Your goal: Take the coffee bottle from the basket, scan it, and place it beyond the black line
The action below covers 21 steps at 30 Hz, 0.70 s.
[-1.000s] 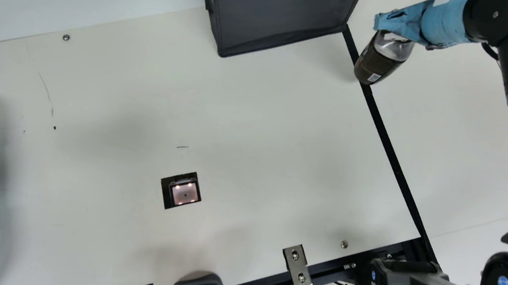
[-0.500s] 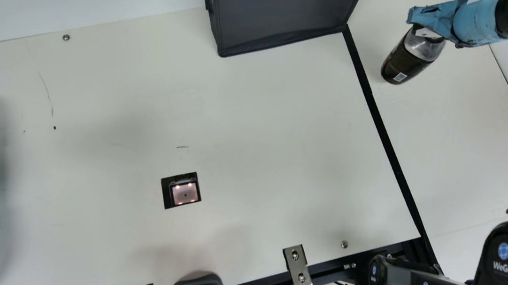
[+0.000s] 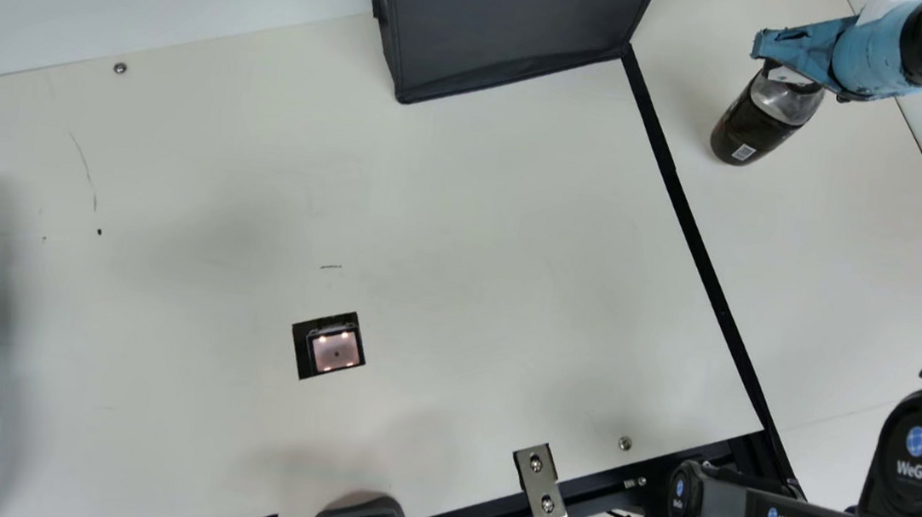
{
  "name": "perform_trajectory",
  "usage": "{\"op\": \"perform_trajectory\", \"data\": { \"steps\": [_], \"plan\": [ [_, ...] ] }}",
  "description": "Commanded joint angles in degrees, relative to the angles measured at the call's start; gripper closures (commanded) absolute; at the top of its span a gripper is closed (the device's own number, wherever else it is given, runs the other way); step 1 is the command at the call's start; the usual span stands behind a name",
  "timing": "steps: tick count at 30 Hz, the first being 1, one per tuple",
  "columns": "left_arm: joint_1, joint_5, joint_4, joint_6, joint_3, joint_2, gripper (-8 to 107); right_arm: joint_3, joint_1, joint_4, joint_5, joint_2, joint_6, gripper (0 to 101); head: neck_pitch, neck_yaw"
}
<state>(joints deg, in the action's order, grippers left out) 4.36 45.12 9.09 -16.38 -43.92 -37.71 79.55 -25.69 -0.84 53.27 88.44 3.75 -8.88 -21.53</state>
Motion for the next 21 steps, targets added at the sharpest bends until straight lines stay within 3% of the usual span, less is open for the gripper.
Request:
{"op": "perform_trajectory", "data": {
  "steps": [1,11,21],
  "plan": [
    [0.0,0.0,0.0,0.0,0.0,0.0,9,-0.3,0.1,-0.3,-0.5,0.0,-0.2,101,1.0,0.0],
    [0.0,0.0,0.0,0.0,0.0,0.0,9,-2.1,0.2,-1.2,-2.9,0.3,-1.2,101,1.0,0.0],
    [0.0,0.0,0.0,0.0,0.0,0.0,9,-3.4,0.0,-1.7,-3.9,0.0,-1.3,68,1.0,0.0]
  ]
}}
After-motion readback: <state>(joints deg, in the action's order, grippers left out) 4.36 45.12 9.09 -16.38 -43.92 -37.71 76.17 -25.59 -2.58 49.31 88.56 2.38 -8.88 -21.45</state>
